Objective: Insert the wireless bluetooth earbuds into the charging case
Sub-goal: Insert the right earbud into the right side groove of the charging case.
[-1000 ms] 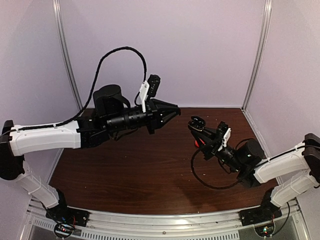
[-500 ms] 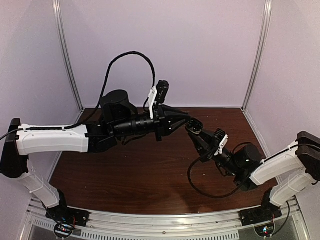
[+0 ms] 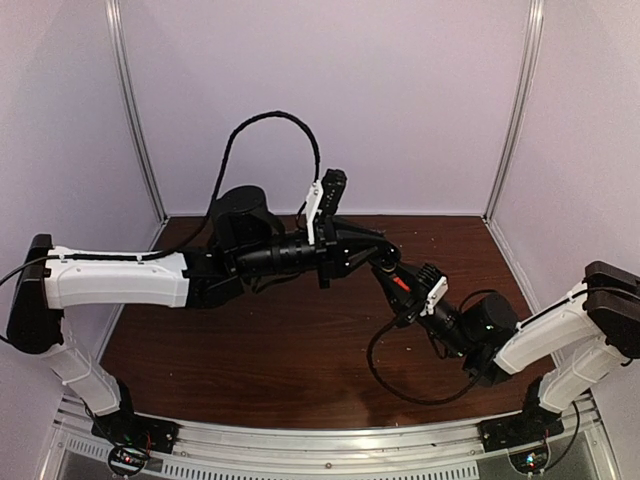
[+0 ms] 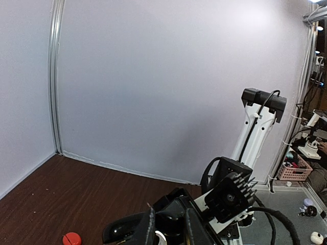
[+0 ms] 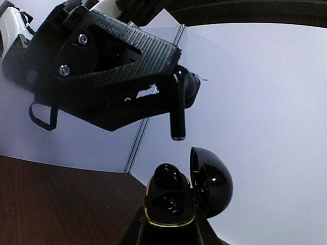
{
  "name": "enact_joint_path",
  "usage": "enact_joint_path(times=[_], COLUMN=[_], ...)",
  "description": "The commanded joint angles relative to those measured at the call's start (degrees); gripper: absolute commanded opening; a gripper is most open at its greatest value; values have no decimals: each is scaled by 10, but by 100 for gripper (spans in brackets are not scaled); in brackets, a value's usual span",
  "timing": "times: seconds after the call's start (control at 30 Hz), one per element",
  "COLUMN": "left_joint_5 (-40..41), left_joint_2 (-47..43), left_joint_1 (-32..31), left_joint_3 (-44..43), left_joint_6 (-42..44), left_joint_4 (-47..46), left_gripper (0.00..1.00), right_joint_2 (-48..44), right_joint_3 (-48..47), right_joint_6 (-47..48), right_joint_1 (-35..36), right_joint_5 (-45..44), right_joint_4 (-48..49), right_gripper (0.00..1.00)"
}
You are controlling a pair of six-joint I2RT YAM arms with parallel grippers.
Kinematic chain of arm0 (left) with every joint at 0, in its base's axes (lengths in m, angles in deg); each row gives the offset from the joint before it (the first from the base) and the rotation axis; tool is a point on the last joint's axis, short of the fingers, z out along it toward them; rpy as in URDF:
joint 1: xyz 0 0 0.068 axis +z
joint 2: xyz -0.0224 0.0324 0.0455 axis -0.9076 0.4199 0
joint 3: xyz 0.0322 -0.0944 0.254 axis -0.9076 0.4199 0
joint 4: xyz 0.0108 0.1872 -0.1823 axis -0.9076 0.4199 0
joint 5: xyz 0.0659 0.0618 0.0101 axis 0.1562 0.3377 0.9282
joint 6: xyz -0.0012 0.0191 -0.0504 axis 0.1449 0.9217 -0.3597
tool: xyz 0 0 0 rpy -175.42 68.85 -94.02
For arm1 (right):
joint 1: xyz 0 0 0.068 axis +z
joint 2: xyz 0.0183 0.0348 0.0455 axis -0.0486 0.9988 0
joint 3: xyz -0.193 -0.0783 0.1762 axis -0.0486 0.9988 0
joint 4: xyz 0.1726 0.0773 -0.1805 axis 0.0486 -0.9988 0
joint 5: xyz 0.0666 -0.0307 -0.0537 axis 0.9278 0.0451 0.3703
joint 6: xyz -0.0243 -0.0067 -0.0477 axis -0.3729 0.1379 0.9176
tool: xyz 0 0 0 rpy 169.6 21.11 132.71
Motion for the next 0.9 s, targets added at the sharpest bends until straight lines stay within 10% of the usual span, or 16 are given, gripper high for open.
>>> enact_joint_path(times=[0.0,0.87], left_joint_5=[-11,3], left_joint_2=[14,34], left_joint_1=[-2,-3], left_joint_3=[-2,16], left_joint_6=[-10,-9], left_joint_4=[-42,-50], left_gripper=[9,8], right_joint_2=[5,8], right_joint_3=[-13,-15], right_joint_6=[1,-23], right_joint_1=[8,26], right_joint_5=[-38,-50], right_joint_4=[61,89], right_gripper=[0,0])
